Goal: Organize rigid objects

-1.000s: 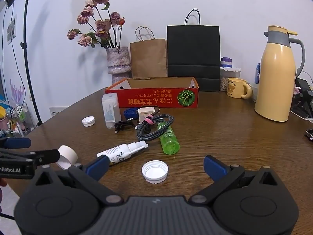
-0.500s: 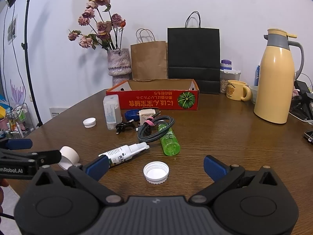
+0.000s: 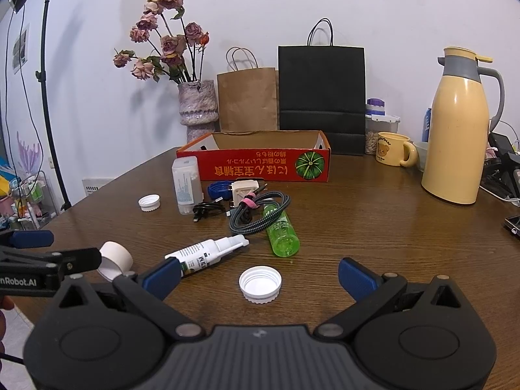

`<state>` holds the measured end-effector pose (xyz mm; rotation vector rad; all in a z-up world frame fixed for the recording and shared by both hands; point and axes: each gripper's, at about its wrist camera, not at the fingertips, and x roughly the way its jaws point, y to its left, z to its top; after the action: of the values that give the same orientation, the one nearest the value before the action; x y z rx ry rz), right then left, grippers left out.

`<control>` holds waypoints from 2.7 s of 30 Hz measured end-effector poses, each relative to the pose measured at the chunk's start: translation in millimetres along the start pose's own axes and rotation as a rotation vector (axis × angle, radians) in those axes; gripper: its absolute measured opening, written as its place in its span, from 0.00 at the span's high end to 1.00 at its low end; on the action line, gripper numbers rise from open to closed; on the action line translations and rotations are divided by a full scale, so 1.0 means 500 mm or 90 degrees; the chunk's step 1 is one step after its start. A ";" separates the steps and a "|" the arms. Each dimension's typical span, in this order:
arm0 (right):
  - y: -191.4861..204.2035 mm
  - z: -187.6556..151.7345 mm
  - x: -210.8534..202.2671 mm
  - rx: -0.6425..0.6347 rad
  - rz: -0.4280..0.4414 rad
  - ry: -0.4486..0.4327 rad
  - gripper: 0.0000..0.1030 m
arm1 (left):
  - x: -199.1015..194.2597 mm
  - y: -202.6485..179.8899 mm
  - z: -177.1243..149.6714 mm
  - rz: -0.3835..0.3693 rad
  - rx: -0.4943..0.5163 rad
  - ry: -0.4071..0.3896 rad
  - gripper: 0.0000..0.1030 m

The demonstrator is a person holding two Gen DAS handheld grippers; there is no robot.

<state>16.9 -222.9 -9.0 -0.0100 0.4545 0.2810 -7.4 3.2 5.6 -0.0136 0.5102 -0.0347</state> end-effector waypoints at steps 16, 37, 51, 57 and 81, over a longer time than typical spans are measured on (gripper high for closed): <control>0.000 -0.002 -0.007 -0.002 0.000 -0.003 0.00 | -0.004 0.002 -0.003 0.000 -0.004 -0.003 0.00; 0.003 -0.001 -0.007 -0.004 0.000 -0.003 0.00 | -0.004 0.002 -0.005 -0.003 -0.005 -0.005 0.00; 0.003 0.000 -0.007 -0.004 0.000 -0.004 0.00 | -0.004 0.002 -0.005 -0.004 -0.005 -0.006 0.00; 0.003 0.000 -0.007 -0.004 0.000 -0.003 0.00 | -0.004 0.003 -0.004 -0.004 -0.005 -0.006 0.00; 0.006 0.004 0.019 -0.016 0.006 0.011 0.00 | 0.005 0.010 -0.002 -0.022 -0.014 -0.012 0.00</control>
<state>25.4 -217.4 -11.2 -0.0347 0.4689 0.2967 -5.3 7.9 3.4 -0.0437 0.4914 -0.0622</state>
